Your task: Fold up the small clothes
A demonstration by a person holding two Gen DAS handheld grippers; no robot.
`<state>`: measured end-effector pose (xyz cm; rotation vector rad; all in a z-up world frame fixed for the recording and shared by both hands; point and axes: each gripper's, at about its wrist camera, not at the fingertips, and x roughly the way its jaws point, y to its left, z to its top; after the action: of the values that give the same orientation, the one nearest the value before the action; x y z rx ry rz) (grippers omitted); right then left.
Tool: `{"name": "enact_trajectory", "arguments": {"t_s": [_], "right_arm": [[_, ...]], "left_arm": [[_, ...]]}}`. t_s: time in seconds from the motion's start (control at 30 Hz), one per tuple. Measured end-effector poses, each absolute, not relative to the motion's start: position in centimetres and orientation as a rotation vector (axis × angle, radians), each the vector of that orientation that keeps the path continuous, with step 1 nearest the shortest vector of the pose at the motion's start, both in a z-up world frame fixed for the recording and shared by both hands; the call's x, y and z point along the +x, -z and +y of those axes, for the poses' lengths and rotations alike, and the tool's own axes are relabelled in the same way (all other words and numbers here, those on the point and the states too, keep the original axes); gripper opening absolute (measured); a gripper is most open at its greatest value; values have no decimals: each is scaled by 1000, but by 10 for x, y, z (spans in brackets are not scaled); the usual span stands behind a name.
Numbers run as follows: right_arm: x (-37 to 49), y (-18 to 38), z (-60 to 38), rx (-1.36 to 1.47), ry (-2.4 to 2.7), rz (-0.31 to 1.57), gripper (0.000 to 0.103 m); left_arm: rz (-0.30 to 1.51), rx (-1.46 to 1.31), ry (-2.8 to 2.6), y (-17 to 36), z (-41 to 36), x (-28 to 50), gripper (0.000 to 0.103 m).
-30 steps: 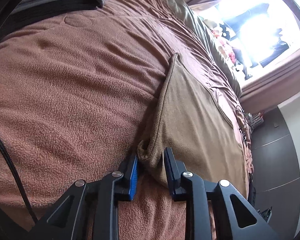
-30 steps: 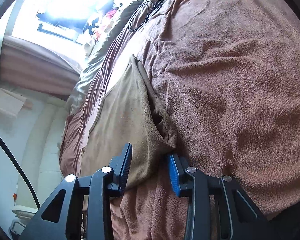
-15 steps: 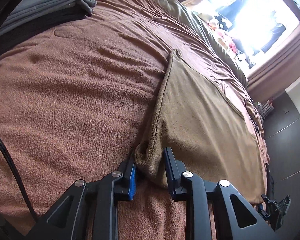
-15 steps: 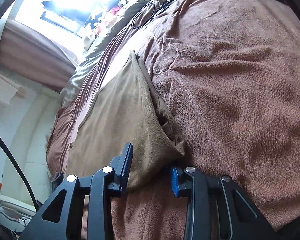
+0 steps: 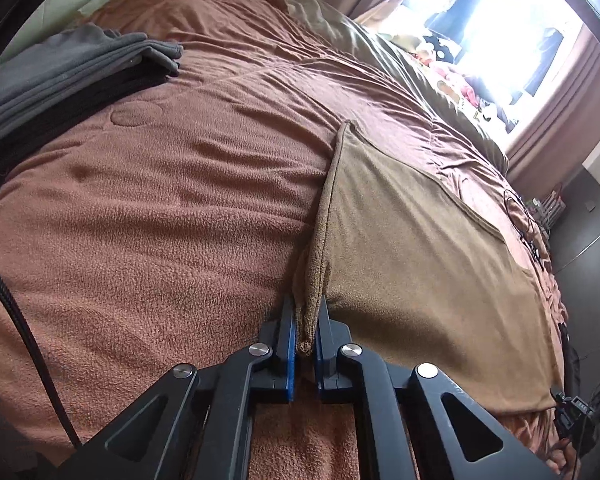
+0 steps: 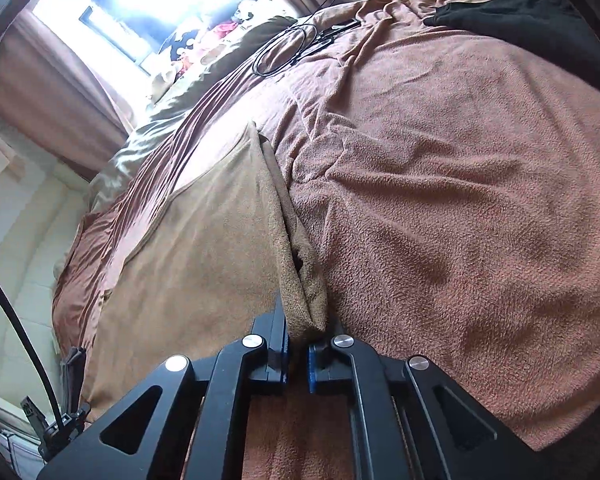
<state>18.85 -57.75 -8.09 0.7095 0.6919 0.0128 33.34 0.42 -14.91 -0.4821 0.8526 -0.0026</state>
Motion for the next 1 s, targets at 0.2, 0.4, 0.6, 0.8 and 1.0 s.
{"name": "enact_trajectory", "arguments": {"t_s": [0.2,0.4,0.6,0.8,1.0], "right_arm": [[179,71,-572,704,-23,688,2],[161,68,-576,699,-42,698,2],[139,73,-577,712,-53,706,2],[121,75,-576,695,-65,704,2],[116,76,-578,678,-70,730,5]], "left_arm": [[808,-489,15,125,10,330,6],[799,-500,21,114,19,318,6],[801,-525,29,116,30,295,6],[799,-551,38,120,40,267,6],[813,-580,38,130,46,248,6]]}}
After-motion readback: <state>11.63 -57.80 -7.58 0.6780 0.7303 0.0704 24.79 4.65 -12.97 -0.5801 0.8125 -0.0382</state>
